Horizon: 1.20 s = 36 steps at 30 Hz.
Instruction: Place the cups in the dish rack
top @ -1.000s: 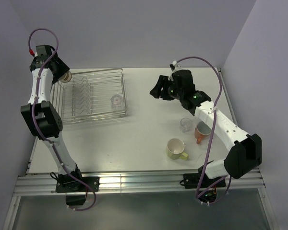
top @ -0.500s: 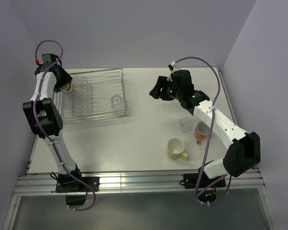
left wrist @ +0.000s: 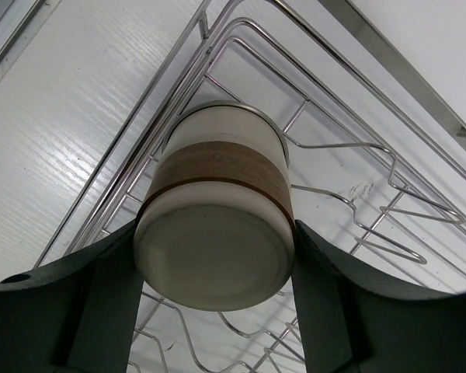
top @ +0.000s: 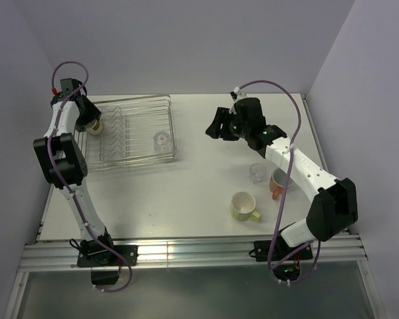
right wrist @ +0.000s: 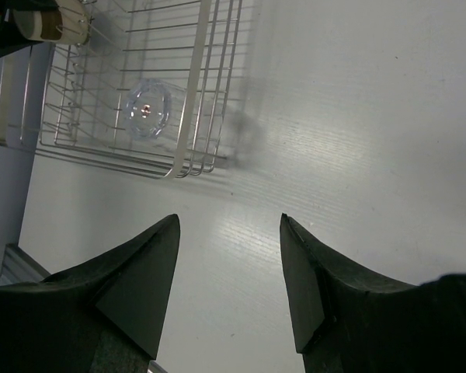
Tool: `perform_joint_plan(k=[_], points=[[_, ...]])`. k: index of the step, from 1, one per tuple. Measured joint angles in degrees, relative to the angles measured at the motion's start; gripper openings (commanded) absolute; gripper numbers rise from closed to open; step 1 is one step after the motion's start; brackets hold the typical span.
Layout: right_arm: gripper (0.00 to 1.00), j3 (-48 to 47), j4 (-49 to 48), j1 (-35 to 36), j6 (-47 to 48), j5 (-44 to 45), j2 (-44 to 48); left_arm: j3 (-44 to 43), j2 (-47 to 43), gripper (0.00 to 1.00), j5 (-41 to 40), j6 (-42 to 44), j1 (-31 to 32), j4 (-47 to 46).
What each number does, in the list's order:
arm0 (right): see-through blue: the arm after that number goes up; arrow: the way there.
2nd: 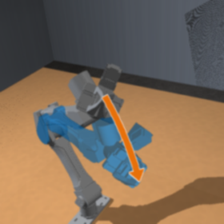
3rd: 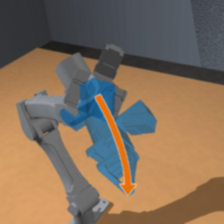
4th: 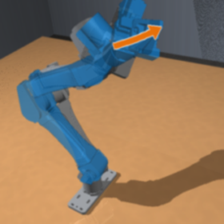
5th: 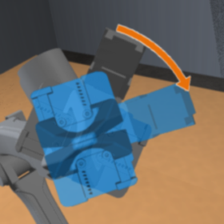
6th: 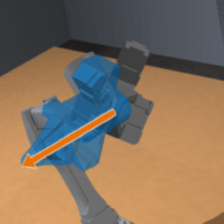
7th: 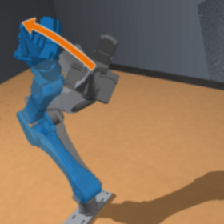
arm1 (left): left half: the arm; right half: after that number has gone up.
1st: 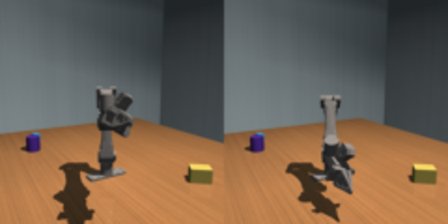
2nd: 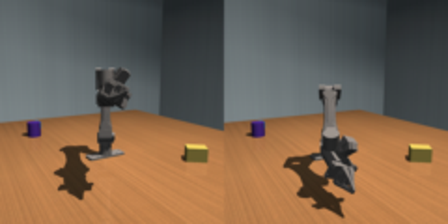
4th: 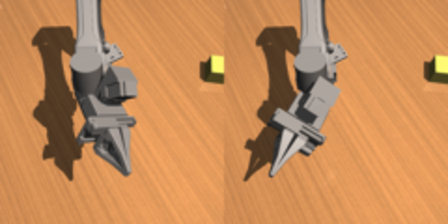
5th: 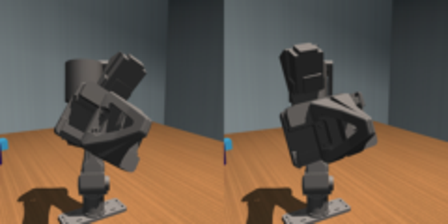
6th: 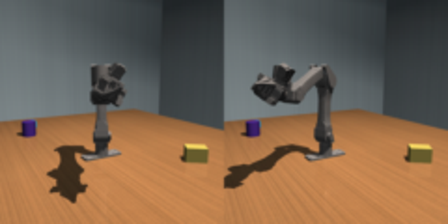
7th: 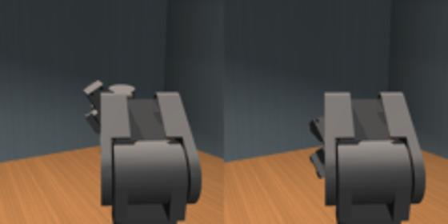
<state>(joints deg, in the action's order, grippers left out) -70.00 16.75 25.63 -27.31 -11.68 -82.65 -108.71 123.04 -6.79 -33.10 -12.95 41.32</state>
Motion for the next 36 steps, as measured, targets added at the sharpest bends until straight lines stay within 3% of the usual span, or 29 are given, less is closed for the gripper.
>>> perform_joint_plan(k=[36], points=[[0.61,0.0,0.0,0.0,0.6,-0.4,-1.9,-3.2,1.8,0.00,0.7,-0.6,-0.9,1.7]])
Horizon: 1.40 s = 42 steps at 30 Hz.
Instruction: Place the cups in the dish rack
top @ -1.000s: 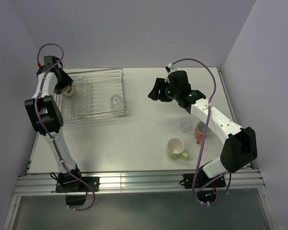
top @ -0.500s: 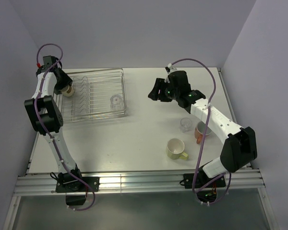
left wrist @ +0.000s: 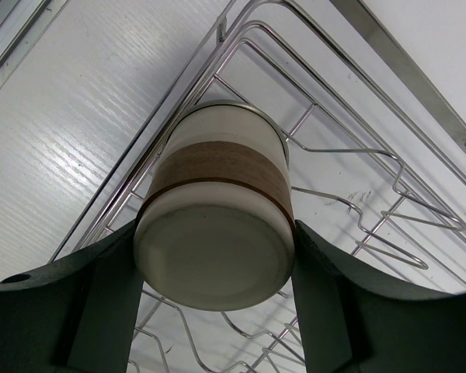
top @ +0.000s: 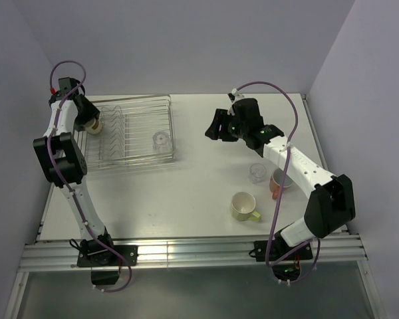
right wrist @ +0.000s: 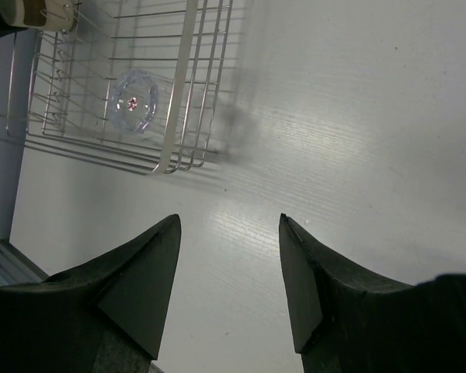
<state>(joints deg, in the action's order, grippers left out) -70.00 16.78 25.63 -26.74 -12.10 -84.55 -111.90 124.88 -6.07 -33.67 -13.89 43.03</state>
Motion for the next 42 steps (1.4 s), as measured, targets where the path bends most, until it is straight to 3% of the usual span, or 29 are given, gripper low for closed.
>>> perform_joint_plan(k=[42], points=[[0.61,0.0,0.1,0.4,0.7,0.5,-1.3,-0.4,0.4,0.00,1.2,-0.2,-0.7,-0.1]])
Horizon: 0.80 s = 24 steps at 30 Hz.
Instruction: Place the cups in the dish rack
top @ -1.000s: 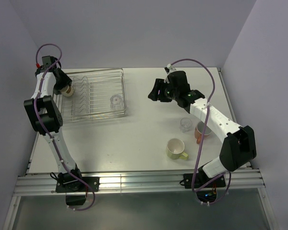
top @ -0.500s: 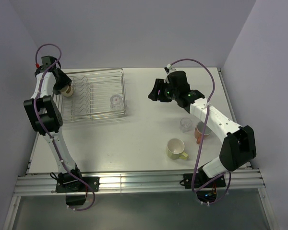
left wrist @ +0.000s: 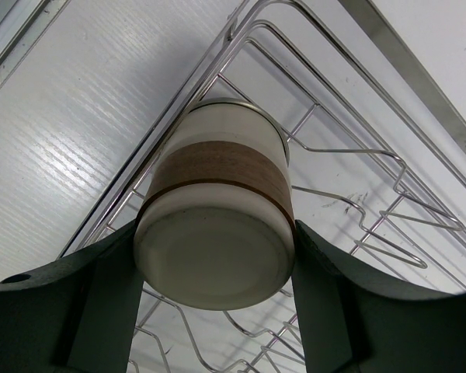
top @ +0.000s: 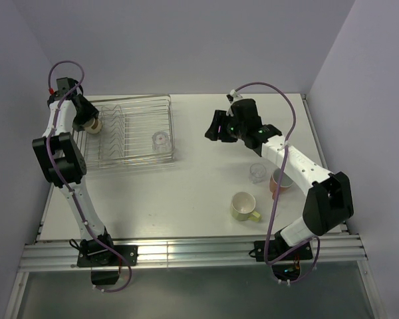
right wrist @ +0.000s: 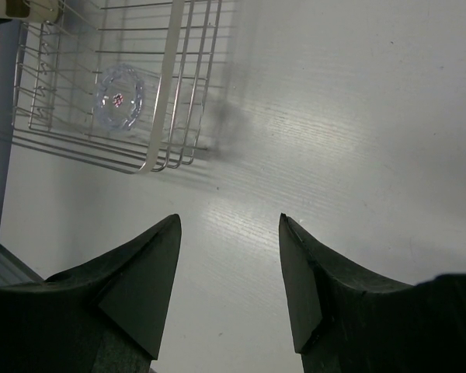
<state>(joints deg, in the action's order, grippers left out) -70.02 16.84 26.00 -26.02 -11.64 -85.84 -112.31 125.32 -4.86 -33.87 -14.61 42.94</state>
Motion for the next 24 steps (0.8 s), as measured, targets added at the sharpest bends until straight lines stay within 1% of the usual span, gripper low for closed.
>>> perform_joint_plan(k=[19,20,21,24], points=[[0.61,-0.1,1.0,0.1,0.3,0.2,-0.2,0.0,0.0,0.00,2.4,-1.3,-1.2,-0.2],[0.61,-0.1,1.1,0.1,0.3,0.2,-0.3,0.0,0.0,0.01,2.6,-1.3,-1.3,-0.2],[0.61,-0.2,1.2,0.1,0.4,0.2,-0.3,0.0,0.0,0.05,2.7,-1.3,-1.4,-0.2],[0.61,-0.2,1.3,0.1,0.4,0.2,-0.7,-0.1,0.2,0.09,3.0,-1.3,-1.6,-0.2]])
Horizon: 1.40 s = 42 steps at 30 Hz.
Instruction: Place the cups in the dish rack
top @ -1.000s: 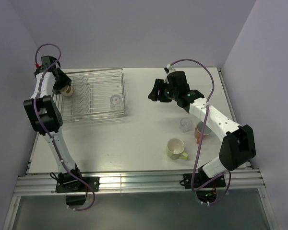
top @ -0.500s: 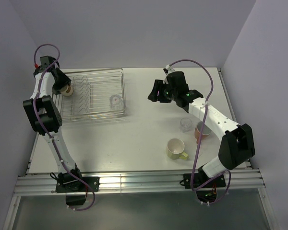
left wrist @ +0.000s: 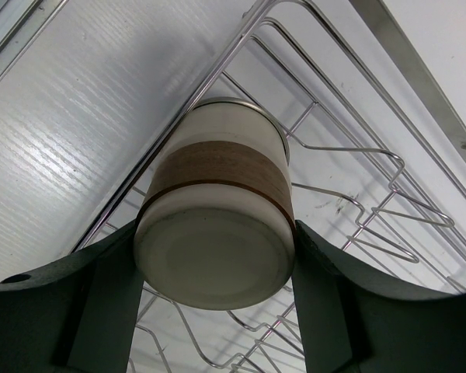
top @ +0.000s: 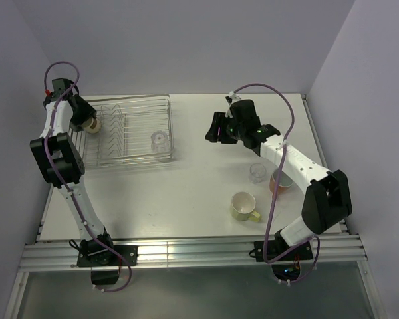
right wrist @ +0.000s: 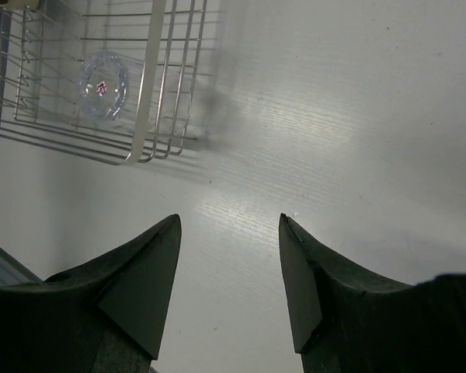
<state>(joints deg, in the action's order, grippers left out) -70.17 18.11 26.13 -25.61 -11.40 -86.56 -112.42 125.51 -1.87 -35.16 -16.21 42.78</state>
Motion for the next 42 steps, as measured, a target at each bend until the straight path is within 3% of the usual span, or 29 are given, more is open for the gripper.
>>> perform_joint_plan(k=[6,15,28,29,30,33,34,35,42], points=[[0.61,-0.1,0.2,0.1,0.0,0.0,-1.1,-0.3,0.3,0.39,0.0,0.0,-0.1,-0.1],[0.61,-0.4,0.4,0.2,0.0,-0.2,-1.7,-0.3,0.5,0.64,0.1,0.0,-0.2,-1.0],[0.62,-1.0,0.7,0.5,0.2,-0.2,-1.8,1.3,0.5,0.74,2.0,-0.3,-0.8,-4.4],[0.62,-1.1,0.7,0.6,0.3,-0.2,-1.8,1.4,0.5,0.77,2.2,-0.3,-0.9,-4.6],[0.62,-1.2,0.7,0.7,0.4,-0.2,-1.8,1.5,0.5,0.86,2.5,-0.4,-0.9,-4.8],[0.62,-1.2,0.9,0.9,0.7,-0.2,-1.8,2.0,0.5,0.87,3.5,-0.7,-0.8,-5.3],[0.62,-1.2,1.0,1.0,0.8,-0.2,-1.8,2.2,0.5,0.97,3.6,-0.7,-0.8,-5.2],[0.62,-1.3,1.2,1.0,0.9,-0.2,-1.8,2.4,0.5,0.99,4.0,-0.6,-0.8,-5.0],[0.62,-2.8,2.1,1.4,1.1,0.0,-2.0,2.5,0.4,0.99,4.7,-0.9,-0.7,-5.0]])
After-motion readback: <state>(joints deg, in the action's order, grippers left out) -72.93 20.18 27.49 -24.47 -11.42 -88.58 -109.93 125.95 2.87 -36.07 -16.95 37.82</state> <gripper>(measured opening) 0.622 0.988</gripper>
